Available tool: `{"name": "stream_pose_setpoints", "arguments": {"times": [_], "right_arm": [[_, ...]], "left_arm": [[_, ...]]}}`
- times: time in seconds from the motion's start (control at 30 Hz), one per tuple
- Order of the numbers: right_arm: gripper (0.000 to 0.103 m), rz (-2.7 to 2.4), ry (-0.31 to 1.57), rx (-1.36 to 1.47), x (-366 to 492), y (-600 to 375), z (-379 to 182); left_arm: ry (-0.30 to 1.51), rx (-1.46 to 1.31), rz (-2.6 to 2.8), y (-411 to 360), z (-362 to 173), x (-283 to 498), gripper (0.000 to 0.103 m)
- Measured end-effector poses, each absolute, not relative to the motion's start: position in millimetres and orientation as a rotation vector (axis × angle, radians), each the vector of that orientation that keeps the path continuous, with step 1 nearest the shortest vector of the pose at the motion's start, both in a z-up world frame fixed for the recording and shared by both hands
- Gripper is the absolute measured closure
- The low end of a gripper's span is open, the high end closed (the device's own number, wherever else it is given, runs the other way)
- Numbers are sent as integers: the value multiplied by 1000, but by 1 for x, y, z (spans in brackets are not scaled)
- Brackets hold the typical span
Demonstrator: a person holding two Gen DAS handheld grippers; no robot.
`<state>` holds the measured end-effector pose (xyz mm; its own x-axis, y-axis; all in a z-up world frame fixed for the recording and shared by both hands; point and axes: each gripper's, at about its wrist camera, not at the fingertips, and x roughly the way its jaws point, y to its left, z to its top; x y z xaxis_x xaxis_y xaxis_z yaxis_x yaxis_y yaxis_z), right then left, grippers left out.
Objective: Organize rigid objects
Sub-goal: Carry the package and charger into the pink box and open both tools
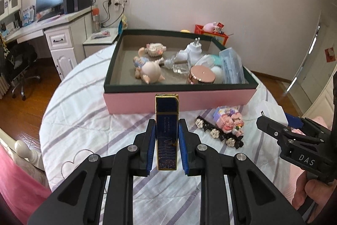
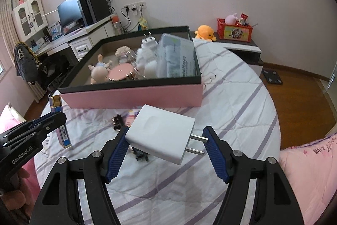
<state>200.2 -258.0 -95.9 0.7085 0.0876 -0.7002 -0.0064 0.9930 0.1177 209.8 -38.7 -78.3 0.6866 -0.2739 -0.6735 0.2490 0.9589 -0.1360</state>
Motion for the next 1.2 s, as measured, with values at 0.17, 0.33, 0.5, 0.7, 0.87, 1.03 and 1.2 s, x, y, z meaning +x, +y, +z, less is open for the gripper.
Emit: {"name": "stream_pose_setpoints", "arguments": {"times": [0.17,0.33,0.5,0.7,0.87,1.03,1.2], "right_arm": [[31,83,750,93,203,-251,-78],[31,123,714,70,219,-244,-55],[31,158,699,59,260,-242,-37],[31,136,713,20,338,-250,-27],[31,133,793,47,405,-260,-46],[31,132,874,75,448,-266,-70],[31,144,931,81,465,-264,-85]], "left_arm": [[711,-27,-298,-40,-56,211,83],[666,-16,-304,-42,-31,232,83],[647,-13,-324,-48,-16,272,83],[679,-17,-331,-62,-19,345,82],[744,-12,-321,-75,-40,401,83],[822,-15,-329,-83,-63,434,82],[857,14,-328,-90,-74,442,81]]}}
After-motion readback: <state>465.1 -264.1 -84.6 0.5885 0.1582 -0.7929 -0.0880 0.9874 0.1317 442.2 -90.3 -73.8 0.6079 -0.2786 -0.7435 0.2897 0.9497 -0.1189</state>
